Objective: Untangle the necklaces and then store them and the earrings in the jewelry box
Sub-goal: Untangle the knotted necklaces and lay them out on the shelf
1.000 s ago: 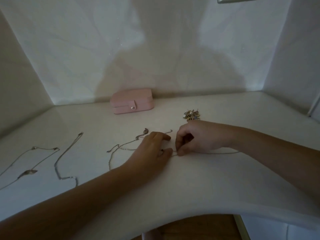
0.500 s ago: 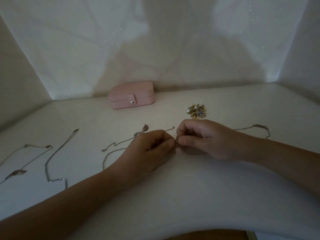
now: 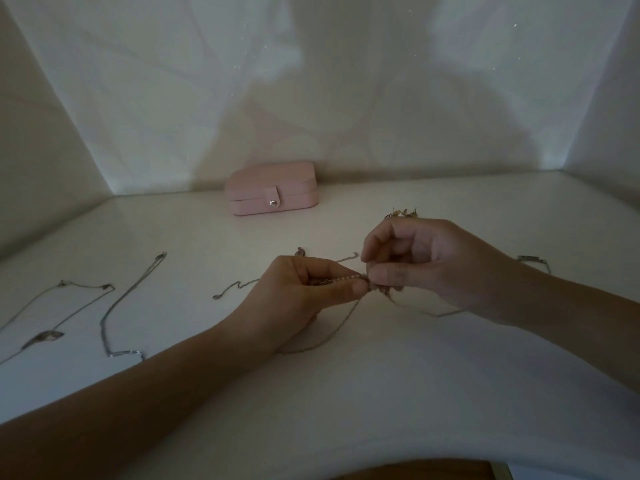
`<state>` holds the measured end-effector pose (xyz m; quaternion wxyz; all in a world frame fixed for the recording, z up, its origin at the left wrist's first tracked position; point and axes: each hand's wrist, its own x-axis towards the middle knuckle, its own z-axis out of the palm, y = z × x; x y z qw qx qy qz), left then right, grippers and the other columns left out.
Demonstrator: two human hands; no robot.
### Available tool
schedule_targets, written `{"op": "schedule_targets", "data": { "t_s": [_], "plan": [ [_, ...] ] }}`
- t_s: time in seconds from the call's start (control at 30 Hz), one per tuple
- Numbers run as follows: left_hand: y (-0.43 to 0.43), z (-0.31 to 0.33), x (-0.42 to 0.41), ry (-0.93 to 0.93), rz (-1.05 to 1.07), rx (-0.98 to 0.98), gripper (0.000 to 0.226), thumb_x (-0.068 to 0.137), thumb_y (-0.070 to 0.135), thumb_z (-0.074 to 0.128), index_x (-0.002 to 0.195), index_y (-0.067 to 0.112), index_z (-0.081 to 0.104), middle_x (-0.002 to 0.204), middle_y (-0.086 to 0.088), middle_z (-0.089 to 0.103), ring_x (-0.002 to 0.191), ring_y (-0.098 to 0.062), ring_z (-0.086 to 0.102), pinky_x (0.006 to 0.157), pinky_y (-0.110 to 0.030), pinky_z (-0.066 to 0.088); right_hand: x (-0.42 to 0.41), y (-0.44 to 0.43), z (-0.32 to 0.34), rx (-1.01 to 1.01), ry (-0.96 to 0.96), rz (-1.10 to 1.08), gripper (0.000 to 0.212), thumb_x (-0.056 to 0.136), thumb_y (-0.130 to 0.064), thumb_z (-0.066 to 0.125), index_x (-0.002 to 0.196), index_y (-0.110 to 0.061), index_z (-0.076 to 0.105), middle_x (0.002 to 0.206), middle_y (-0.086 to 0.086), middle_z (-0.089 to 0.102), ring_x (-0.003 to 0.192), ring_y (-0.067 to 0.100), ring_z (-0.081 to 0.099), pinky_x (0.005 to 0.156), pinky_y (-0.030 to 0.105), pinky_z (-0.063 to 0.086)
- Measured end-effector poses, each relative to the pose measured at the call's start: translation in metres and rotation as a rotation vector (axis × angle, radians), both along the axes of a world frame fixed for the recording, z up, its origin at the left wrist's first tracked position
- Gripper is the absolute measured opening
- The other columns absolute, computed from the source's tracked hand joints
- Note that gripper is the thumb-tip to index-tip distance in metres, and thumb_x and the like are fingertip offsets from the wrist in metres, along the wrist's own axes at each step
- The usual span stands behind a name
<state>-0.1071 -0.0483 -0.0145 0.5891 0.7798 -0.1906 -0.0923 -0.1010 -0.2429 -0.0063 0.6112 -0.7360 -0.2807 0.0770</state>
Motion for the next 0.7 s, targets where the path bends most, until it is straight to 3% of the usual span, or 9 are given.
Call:
{"op": "schedule_targets", "data": {
  "t_s": [0.07, 0.1, 0.17, 0.27, 0.3, 0.4, 0.5, 0.57, 0.7],
  "plan": [
    [-0.001, 0.002, -0.002, 0.019, -0.017, -0.006, 0.011, 0.081, 0.006, 0.066, 0.090, 0.001, 0.070, 0.034, 0.016, 0.042, 0.028, 0.005, 0.035, 0.036, -0.003, 0.027, -0.001, 0.001, 0.000, 0.002, 0.002, 0.001, 0.010, 0.081, -0.007, 0.063, 0.090, -0.009, 0.058, 0.074, -0.001, 0.065, 0.068, 0.011, 0.061, 0.066, 0.018, 0.050],
    [-0.001, 0.001, -0.002, 0.022, -0.027, -0.007, 0.011, 0.080, 0.003, 0.065, 0.091, 0.000, 0.068, 0.033, 0.016, 0.043, 0.028, 0.005, 0.036, 0.036, -0.002, 0.026, -0.002, 0.002, -0.001, -0.009, 0.002, 0.002, 0.007, 0.086, -0.003, 0.060, 0.090, -0.008, 0.057, 0.074, -0.003, 0.064, 0.067, 0.012, 0.062, 0.065, 0.019, 0.050],
    [0.000, -0.001, 0.000, 0.023, -0.045, -0.024, 0.015, 0.071, 0.014, 0.070, 0.083, 0.004, 0.071, 0.037, 0.009, 0.038, 0.029, 0.002, 0.027, 0.035, -0.006, 0.024, -0.001, 0.002, -0.004, -0.036, 0.004, -0.005, 0.010, 0.093, 0.000, 0.054, 0.090, -0.009, 0.056, 0.074, -0.008, 0.060, 0.060, 0.011, 0.056, 0.058, 0.022, 0.046],
    [0.001, -0.003, 0.003, 0.011, -0.046, -0.038, 0.011, 0.062, 0.024, 0.074, 0.069, 0.016, 0.072, 0.053, -0.007, 0.027, 0.037, -0.005, 0.018, 0.039, -0.009, 0.020, -0.002, 0.002, -0.005, -0.107, -0.010, -0.012, 0.013, 0.094, -0.006, 0.055, 0.089, -0.017, 0.060, 0.076, -0.009, 0.056, 0.051, 0.007, 0.039, 0.051, 0.029, 0.028],
    [0.001, -0.004, 0.004, 0.006, -0.050, -0.045, 0.010, 0.062, 0.025, 0.076, 0.067, 0.017, 0.072, 0.056, -0.010, 0.025, 0.040, -0.008, 0.018, 0.041, -0.011, 0.021, -0.002, 0.001, -0.004, -0.129, -0.021, -0.025, 0.016, 0.095, -0.004, 0.054, 0.089, -0.018, 0.062, 0.075, -0.008, 0.057, 0.050, 0.005, 0.037, 0.050, 0.026, 0.027],
    [0.003, -0.007, 0.006, -0.023, -0.067, -0.061, 0.019, 0.062, 0.033, 0.087, 0.069, 0.022, 0.074, 0.061, -0.029, 0.032, 0.055, -0.032, 0.024, 0.063, -0.027, 0.022, -0.004, 0.001, 0.003, -0.205, -0.112, -0.056, 0.018, 0.092, -0.001, 0.057, 0.093, -0.016, 0.068, 0.077, -0.003, 0.066, 0.054, -0.002, 0.055, 0.054, 0.010, 0.042],
    [0.003, -0.010, 0.008, -0.045, -0.042, -0.055, 0.025, 0.055, 0.042, 0.080, 0.070, 0.023, 0.074, 0.066, -0.039, 0.039, 0.061, -0.050, 0.026, 0.066, -0.035, 0.019, -0.002, -0.003, 0.007, -0.388, -0.289, -0.098, 0.018, 0.089, -0.013, 0.066, 0.097, -0.027, 0.072, 0.085, -0.013, 0.071, 0.079, -0.001, 0.065, 0.072, 0.010, 0.044],
    [0.002, -0.009, 0.008, -0.051, -0.050, -0.056, 0.024, 0.056, 0.041, 0.082, 0.071, 0.024, 0.074, 0.065, -0.034, 0.040, 0.061, -0.044, 0.027, 0.068, -0.037, 0.021, -0.003, -0.005, 0.009, -0.462, -0.352, -0.120, 0.015, 0.087, -0.017, 0.068, 0.094, -0.029, 0.074, 0.081, -0.021, 0.068, 0.077, 0.001, 0.063, 0.067, 0.011, 0.044],
    [0.002, -0.008, 0.007, -0.032, -0.050, -0.092, 0.018, 0.061, 0.030, 0.088, 0.068, 0.022, 0.073, 0.059, -0.028, 0.024, 0.060, -0.034, 0.017, 0.061, -0.033, 0.019, -0.004, -0.004, 0.010, -0.426, -0.306, -0.106, 0.011, 0.090, -0.020, 0.065, 0.084, -0.028, 0.069, 0.076, -0.012, 0.067, 0.071, 0.001, 0.060, 0.066, 0.019, 0.047]
  ]
}}
